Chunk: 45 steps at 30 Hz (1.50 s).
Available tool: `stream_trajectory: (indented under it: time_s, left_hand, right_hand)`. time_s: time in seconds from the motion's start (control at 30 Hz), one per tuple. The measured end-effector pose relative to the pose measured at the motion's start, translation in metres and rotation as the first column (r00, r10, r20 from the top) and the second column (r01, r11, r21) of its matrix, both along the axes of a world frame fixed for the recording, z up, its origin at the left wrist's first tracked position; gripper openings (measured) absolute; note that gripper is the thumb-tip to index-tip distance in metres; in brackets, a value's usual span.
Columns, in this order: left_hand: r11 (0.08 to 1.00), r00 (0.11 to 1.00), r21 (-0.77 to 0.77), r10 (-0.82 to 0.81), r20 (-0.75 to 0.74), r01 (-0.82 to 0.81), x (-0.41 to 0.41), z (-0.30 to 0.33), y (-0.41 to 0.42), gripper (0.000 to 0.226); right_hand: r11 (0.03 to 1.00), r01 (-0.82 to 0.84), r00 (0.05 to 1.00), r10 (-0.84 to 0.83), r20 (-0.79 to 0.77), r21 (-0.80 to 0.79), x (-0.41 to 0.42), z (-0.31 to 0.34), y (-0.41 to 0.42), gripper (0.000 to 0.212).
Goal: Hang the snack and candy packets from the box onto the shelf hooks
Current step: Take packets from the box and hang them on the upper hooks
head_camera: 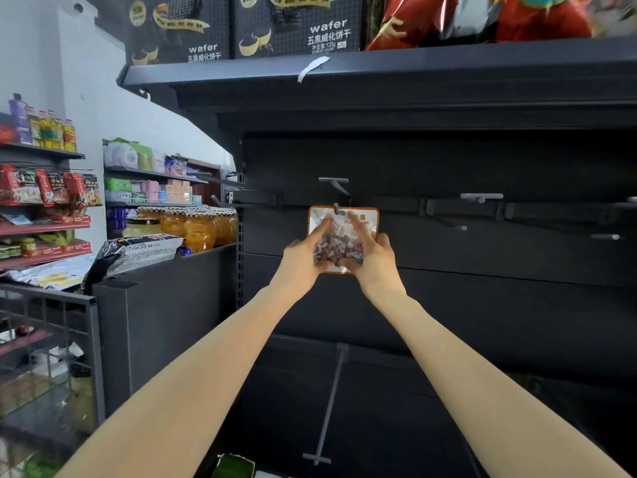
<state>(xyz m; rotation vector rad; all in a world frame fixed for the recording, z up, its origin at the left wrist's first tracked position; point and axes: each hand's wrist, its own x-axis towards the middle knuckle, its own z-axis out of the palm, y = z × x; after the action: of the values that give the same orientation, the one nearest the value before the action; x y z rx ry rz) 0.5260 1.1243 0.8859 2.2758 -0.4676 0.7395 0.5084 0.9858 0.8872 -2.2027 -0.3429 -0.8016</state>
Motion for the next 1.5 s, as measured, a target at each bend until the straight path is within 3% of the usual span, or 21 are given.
stream_trajectory:
  time_s: [0.2, 0.3, 0.4, 0.53, 0.7, 0.87, 1.07, 1.17, 1.37, 1.5]
  left_hand:
    - [0.985, 0.972, 0.026, 0.163, 0.171, -0.170, -0.022, -0.002, 0.004, 0.066]
    - [0.975, 0.940, -0.003, 0.216, 0.265, -0.223, -0.042, -0.002, 0.008, 0.054]
    - [0.966, 0.921, 0.028, 0.237, 0.311, -0.258, -0.065, -0.007, 0.017, 0.044]
    - [0.946, 0.913, 0.015, 0.307, 0.267, -0.323, -0.099, -0.030, 0.048, 0.025]
    - [0.902, 0.900, -0.088, 0.429, 0.082, -0.422, -0.144, -0.087, 0.121, 0.015]
    - [0.821, 0.814, -0.031, 0.558, -0.161, -0.570, -0.172, -0.164, 0.229, 0.010]
    - [0.756, 0.661, 0.082, 0.615, -0.431, -0.650, -0.201, -0.242, 0.353, 0.015]
    - [0.767, 0.619, 0.188, 0.615, -0.489, -0.614, -0.206, -0.279, 0.403, 0.024]
    - [0.812, 0.587, 0.466, 0.579, -0.567, -0.351, -0.200, -0.337, 0.459, 0.056]
    - [0.784, 0.656, 0.593, 0.546, -0.521, -0.182, -0.184, -0.352, 0.464, 0.071]
  right_hand:
    - [0.960, 0.249, 0.934, -0.203, 0.294, -0.131, -0.020, -0.010, 0.003, 0.063]
    - [0.961, 0.222, 0.924, -0.155, 0.349, -0.162, -0.034, -0.010, 0.006, 0.048]
    - [0.976, 0.040, 0.959, 0.024, 0.283, -0.216, -0.044, -0.015, 0.014, 0.035]
    - [0.960, -0.182, 0.953, 0.226, 0.203, -0.214, -0.059, -0.033, 0.045, 0.024]
    - [0.903, -0.393, 0.916, 0.400, 0.008, -0.172, -0.077, -0.077, 0.119, 0.020]
    - [0.799, -0.569, 0.818, 0.526, -0.233, -0.194, -0.090, -0.147, 0.224, 0.023]
    - [0.705, -0.682, 0.684, 0.522, -0.510, -0.193, -0.095, -0.234, 0.352, 0.027]
    - [0.676, -0.710, 0.624, 0.473, -0.622, -0.198, -0.093, -0.274, 0.399, 0.034]
    - [0.584, -0.772, 0.503, 0.318, -0.804, -0.252, -0.092, -0.324, 0.453, 0.055]
    - [0.500, -0.802, 0.470, 0.190, -0.862, -0.327, -0.088, -0.339, 0.460, 0.063]
